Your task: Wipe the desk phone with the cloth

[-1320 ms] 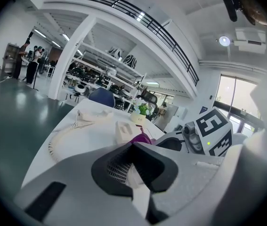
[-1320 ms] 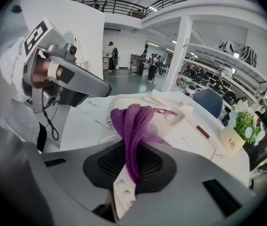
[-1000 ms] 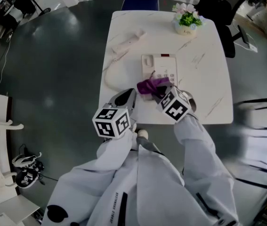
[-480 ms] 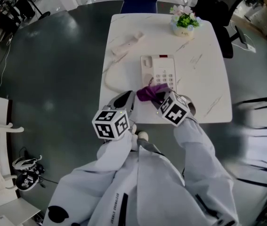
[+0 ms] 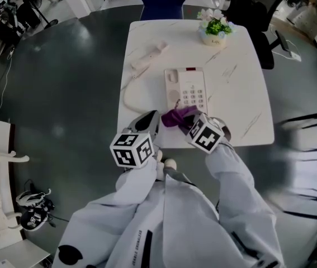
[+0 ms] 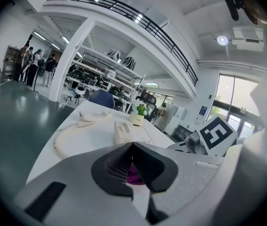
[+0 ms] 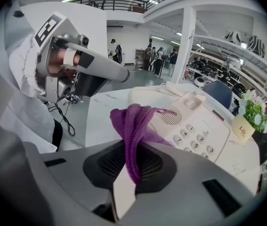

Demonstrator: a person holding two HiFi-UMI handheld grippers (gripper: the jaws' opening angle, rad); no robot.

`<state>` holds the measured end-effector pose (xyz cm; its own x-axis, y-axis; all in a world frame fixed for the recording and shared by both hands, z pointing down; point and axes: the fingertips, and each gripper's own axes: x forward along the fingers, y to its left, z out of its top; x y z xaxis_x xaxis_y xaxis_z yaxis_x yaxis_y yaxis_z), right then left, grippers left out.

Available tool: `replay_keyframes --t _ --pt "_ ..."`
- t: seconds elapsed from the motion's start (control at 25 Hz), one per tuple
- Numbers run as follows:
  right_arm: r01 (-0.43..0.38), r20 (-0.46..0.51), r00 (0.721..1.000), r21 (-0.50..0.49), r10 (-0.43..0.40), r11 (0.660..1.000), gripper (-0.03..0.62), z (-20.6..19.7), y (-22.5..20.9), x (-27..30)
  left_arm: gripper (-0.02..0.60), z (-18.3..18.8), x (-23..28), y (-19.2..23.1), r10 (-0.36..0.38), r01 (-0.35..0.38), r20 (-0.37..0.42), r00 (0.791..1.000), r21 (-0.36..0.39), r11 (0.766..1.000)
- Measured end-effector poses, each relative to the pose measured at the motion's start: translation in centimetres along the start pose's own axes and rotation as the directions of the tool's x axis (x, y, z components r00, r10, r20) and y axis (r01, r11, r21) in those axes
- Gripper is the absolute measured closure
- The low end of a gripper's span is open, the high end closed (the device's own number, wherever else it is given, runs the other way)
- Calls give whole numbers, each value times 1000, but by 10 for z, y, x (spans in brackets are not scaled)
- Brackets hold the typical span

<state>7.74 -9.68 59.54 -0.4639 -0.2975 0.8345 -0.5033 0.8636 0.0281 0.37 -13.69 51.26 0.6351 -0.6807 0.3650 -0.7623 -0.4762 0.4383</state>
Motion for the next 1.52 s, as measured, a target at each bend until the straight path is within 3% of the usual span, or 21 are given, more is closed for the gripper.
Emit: replay_keyframes --t 0.52,0.8,0.96,1.2,1.52 --pt "-60 35 998 92 57 994 554 -9 17 -9 583 17 1 -11 -18 17 26 999 53 998" --pt "-7 194 980 222 -38 975 556 2 1 -26 584 32 -3 -16 -23 19 54 998 85 996" --pt "34 301 943 337 -142 941 554 16 -16 -48 583 41 -3 -15 -30 23 64 998 94 995" --pt "60 432 856 460 -283 886 555 36 -40 -82 583 53 3 -15 -69 62 62 996 108 992" --pt "122 463 771 567 -437 815 554 45 -73 -107 583 66 24 -15 -137 133 29 990 125 983"
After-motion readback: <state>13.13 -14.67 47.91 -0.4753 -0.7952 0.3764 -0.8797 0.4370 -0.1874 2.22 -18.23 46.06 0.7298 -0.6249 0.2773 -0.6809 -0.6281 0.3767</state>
